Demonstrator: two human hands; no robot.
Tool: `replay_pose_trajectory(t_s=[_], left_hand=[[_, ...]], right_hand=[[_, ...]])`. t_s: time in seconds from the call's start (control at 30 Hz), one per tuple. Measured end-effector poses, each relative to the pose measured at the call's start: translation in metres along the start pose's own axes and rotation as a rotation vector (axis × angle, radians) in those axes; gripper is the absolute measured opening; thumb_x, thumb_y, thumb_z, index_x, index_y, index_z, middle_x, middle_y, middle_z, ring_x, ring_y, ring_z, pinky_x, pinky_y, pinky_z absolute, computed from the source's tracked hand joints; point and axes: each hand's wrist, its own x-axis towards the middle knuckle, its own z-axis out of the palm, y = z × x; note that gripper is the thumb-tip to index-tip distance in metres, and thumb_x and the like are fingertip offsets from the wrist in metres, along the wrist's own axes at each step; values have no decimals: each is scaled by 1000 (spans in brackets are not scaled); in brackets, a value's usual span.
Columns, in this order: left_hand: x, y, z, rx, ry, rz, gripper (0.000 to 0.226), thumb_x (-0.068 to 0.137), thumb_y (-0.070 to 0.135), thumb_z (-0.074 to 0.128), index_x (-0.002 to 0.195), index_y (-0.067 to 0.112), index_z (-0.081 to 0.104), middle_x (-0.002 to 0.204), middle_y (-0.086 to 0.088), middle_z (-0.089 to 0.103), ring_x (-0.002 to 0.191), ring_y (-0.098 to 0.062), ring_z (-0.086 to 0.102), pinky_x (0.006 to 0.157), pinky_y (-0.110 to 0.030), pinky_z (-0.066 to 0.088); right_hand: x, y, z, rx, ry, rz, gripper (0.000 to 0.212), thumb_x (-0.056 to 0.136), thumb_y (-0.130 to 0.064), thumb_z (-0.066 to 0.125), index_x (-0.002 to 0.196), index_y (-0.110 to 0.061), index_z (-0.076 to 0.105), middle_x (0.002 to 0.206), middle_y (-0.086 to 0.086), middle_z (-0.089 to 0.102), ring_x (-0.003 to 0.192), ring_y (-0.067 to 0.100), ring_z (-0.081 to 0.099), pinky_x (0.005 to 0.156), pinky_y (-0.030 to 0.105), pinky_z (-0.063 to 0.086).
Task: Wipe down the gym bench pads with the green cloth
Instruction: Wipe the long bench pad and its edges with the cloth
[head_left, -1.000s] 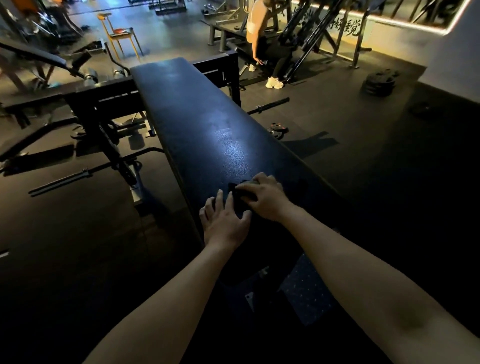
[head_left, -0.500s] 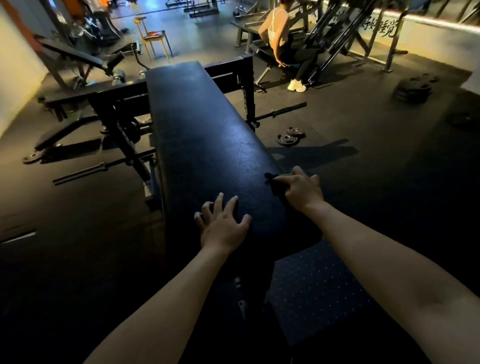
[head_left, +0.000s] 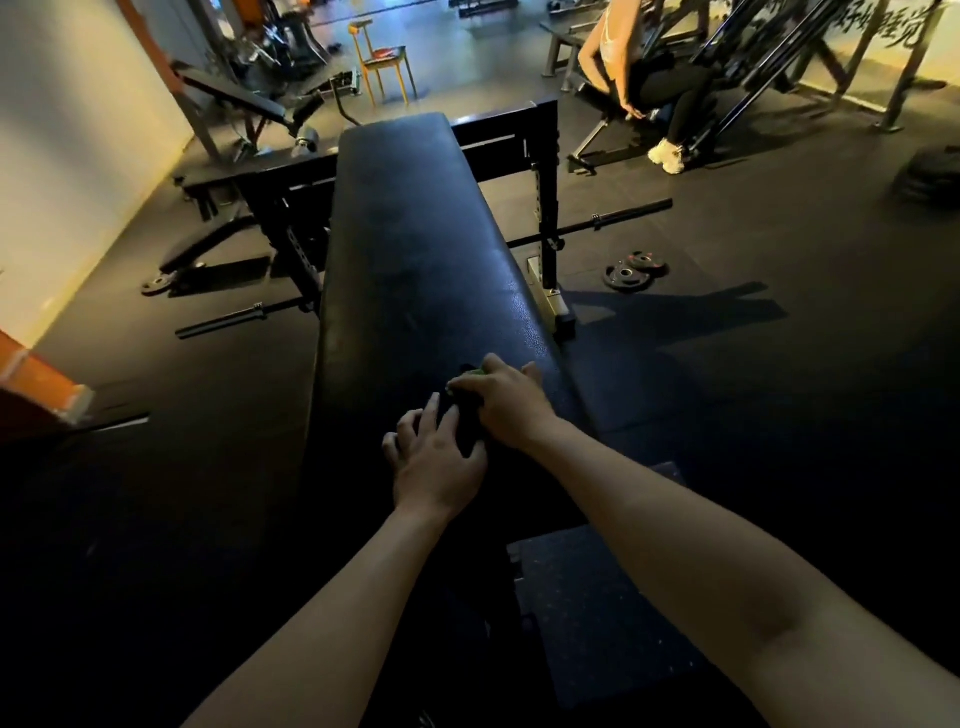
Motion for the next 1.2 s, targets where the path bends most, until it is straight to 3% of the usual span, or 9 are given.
replay_pose_trajectory(t_s=[0.1, 0.2, 0.4, 0.57, 0.77, 0.87, 1.07, 1.2], left_hand=[[1, 1, 0, 2, 11, -3, 66, 93, 56, 46, 153, 34, 32, 165, 5, 17, 147, -23, 12, 119, -48, 8], [2, 4, 2, -16, 21, -18, 66, 91, 57, 48, 152, 38, 32, 165, 7, 18, 146, -22, 12, 120, -49, 7], [3, 2, 6, -15, 43, -25, 66, 90, 58, 50, 151, 37, 35, 163, 6, 21, 147, -22, 12, 120, -46, 7], [3, 1, 5, 4, 65, -36, 72, 83, 64, 42, 149, 37, 38, 162, 5, 26, 145, -23, 17, 118, -46, 11], [-8, 13, 5, 40, 87, -24, 67, 87, 57, 37, 149, 33, 41, 161, 1, 31, 143, -24, 22, 116, -46, 15], [-27, 25, 11, 22, 96, 1, 67, 88, 55, 33, 150, 32, 41, 161, 2, 30, 142, -23, 22, 116, -43, 15], [-38, 32, 15, 39, 89, 8, 57, 98, 50, 39, 152, 33, 34, 163, 3, 23, 142, -21, 15, 118, -43, 14], [-34, 33, 18, 66, 100, 5, 57, 97, 51, 39, 151, 31, 35, 161, 2, 24, 142, -22, 16, 117, -44, 13]], right_hand=[[17, 30, -4, -25, 12, 32, 42, 96, -23, 47, 132, -42, 58, 117, -1, 49, 101, 23, 59, 95, 42, 31], [33, 59, -11, 2, 51, 165, 46, 95, -18, 44, 131, -42, 58, 125, 0, 49, 112, 24, 57, 104, 51, 28], [35, 55, -12, -34, 129, 352, 44, 93, -19, 42, 131, -34, 58, 117, 8, 50, 96, 29, 60, 96, 46, 29], [-8, 32, -11, 4, 90, 169, 37, 94, -31, 46, 126, -36, 62, 119, 4, 56, 100, 27, 59, 93, 43, 34], [-70, 35, -12, 61, 106, 2, 33, 92, -34, 53, 121, -39, 67, 105, -3, 61, 84, 19, 59, 90, 40, 39], [-70, 67, -23, 45, 156, 134, 37, 95, -29, 50, 128, -41, 61, 109, 2, 58, 89, 25, 59, 91, 39, 34], [-44, 81, -22, 271, 164, 459, 38, 98, -24, 41, 131, -36, 57, 119, 7, 52, 108, 30, 54, 96, 44, 29], [-56, 67, -14, 249, 203, 501, 33, 100, -26, 38, 127, -24, 56, 119, 12, 54, 106, 33, 55, 96, 46, 32]])
